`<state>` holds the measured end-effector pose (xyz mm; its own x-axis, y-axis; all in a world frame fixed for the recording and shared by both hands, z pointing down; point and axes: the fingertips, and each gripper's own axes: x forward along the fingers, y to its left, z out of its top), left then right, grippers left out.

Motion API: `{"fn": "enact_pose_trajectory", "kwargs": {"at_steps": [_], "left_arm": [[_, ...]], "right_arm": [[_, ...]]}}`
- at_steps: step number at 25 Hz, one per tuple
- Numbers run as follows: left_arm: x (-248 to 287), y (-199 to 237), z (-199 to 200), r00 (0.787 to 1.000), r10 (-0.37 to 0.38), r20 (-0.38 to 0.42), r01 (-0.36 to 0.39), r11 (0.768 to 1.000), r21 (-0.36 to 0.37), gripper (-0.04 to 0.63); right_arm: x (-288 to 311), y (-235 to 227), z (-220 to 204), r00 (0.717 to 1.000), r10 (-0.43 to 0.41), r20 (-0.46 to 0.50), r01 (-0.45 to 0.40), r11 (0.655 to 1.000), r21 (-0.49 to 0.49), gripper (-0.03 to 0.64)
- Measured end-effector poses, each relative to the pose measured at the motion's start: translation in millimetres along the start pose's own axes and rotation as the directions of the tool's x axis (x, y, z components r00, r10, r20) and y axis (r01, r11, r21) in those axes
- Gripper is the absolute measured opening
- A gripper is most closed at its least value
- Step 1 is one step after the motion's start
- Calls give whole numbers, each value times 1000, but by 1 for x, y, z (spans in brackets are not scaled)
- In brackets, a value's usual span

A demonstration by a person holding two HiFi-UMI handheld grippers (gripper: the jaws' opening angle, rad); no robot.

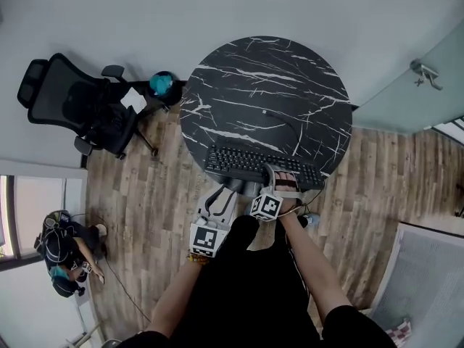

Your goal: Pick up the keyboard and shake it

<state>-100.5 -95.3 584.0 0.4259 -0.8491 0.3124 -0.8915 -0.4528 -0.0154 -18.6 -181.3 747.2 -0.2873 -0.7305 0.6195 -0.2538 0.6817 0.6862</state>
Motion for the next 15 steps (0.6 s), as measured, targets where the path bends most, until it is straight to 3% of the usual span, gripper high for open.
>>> {"fn": "enact_pose_trajectory", "kwargs": {"at_steps": [6,8,15], "left_arm": [[36,-10,-56,994,-36,-103,41,998,51,126],[46,-7,-79,989,-35,-146,38,999,19,126],[58,-7,-139,966,-36,-257,-4,988,-152,126]], "right_arm": [[14,34,-2,989,144,-44,-147,986,-84,146],[16,42,-3,983,175,-55,-180,978,-103,155],[16,68,-4,937,346,-52,-346,938,18,253]]}}
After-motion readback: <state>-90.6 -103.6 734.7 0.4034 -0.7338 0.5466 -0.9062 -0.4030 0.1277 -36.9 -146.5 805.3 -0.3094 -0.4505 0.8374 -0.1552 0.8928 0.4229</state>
